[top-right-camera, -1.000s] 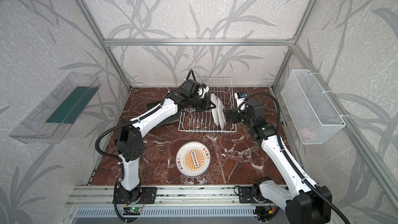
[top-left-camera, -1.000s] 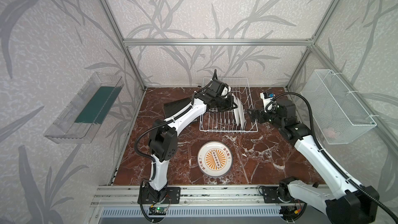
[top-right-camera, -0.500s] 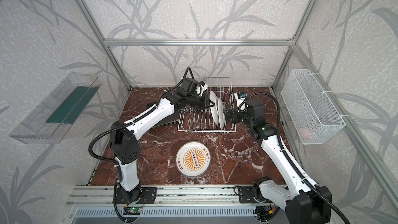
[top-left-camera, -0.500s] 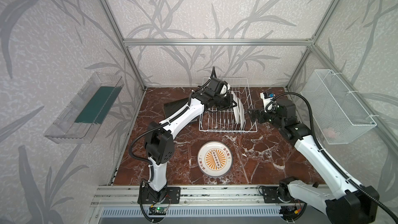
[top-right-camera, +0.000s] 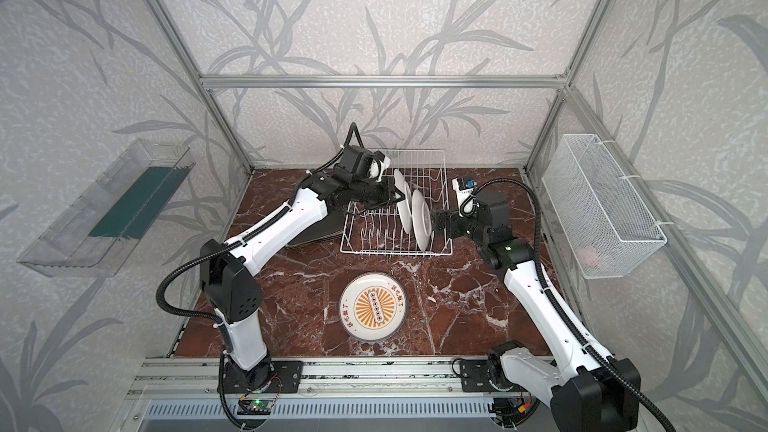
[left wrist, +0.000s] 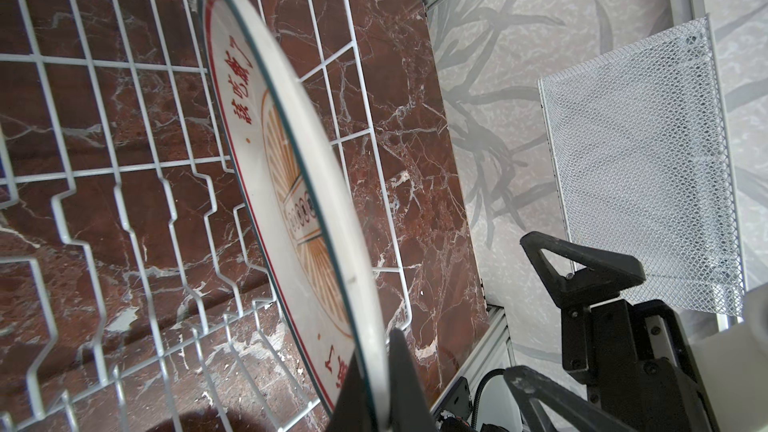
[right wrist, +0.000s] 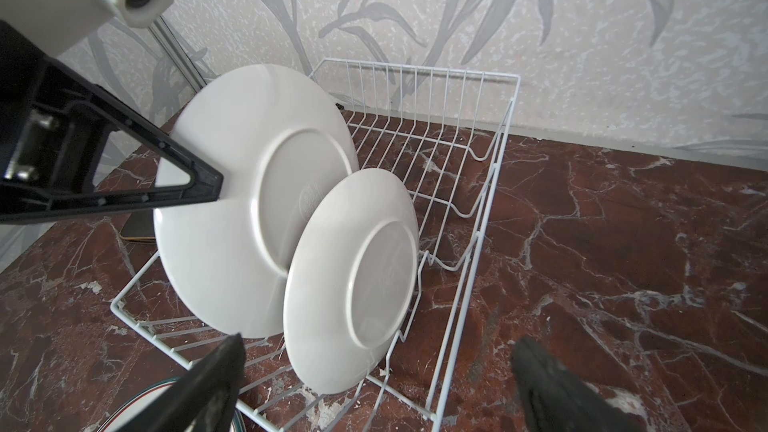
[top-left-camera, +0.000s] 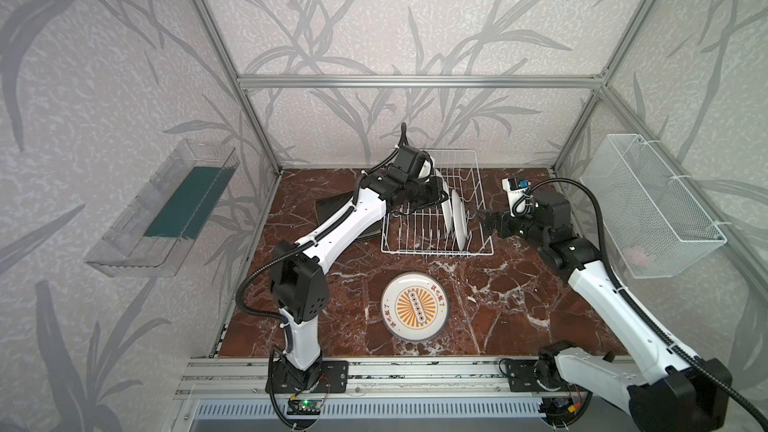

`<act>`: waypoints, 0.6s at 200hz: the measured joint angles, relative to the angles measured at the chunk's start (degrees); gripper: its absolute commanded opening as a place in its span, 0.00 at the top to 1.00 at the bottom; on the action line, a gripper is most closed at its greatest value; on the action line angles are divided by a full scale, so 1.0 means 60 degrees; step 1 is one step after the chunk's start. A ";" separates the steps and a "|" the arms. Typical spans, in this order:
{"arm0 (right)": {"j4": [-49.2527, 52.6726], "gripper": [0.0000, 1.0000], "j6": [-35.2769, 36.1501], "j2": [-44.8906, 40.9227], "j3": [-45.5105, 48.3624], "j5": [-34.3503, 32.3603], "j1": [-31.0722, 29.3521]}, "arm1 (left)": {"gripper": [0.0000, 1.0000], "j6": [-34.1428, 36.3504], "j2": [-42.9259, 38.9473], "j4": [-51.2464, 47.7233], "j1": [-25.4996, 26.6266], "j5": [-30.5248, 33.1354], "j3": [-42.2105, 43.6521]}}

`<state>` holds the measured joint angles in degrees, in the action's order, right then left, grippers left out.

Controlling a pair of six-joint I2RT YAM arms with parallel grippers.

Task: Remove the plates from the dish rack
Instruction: 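Close the left gripper and lift the printed plate up out of the rack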

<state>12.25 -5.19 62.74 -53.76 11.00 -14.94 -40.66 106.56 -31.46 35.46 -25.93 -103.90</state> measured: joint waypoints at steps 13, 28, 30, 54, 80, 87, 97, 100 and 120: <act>-0.0004 0.01 -0.0007 0.0000 0.0000 0.0000 0.0000 | 1.00 0.0011 -0.0040 -0.0036 0.0000 0.0062 -0.0011; -0.0007 0.01 -0.0051 0.0000 0.0000 0.0004 0.0000 | 1.00 0.0022 -0.0095 -0.0087 0.0000 0.0135 -0.0047; -0.0007 0.01 -0.0055 0.0000 0.0000 0.0004 0.0000 | 1.00 0.0025 -0.0117 -0.0091 0.0000 0.0146 -0.0051; -0.0015 0.01 -0.0106 0.0000 0.0000 0.0022 0.0000 | 1.00 0.0025 -0.0328 -0.0157 0.0000 0.0386 -0.0051; -0.0040 0.01 -0.0175 0.0000 0.0000 0.0044 0.0000 | 1.00 0.0029 -0.0685 -0.0153 0.0000 0.0623 -0.0051; -0.0040 0.01 -0.0193 0.0004 0.0000 0.0066 0.0000 | 1.00 0.0033 -0.0772 -0.0153 0.0000 0.0674 -0.0051; -0.0040 0.01 -0.0222 0.0007 0.0000 0.0091 0.0000 | 1.00 0.0044 -0.0889 -0.0153 0.0000 0.0750 -0.0051; -0.0040 0.01 -0.0244 0.0011 0.0000 0.0095 0.0000 | 1.00 0.0055 -0.0925 -0.0153 0.0000 0.0780 -0.0051; -0.0055 0.01 -0.0317 0.0018 0.0000 0.0102 0.0000 | 1.00 0.0175 -0.1075 -0.0153 0.0000 0.0911 -0.0051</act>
<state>11.92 -7.09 62.85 -53.76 11.62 -14.94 -39.62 100.12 -32.38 35.46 -20.47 -104.20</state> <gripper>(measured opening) 0.991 0.069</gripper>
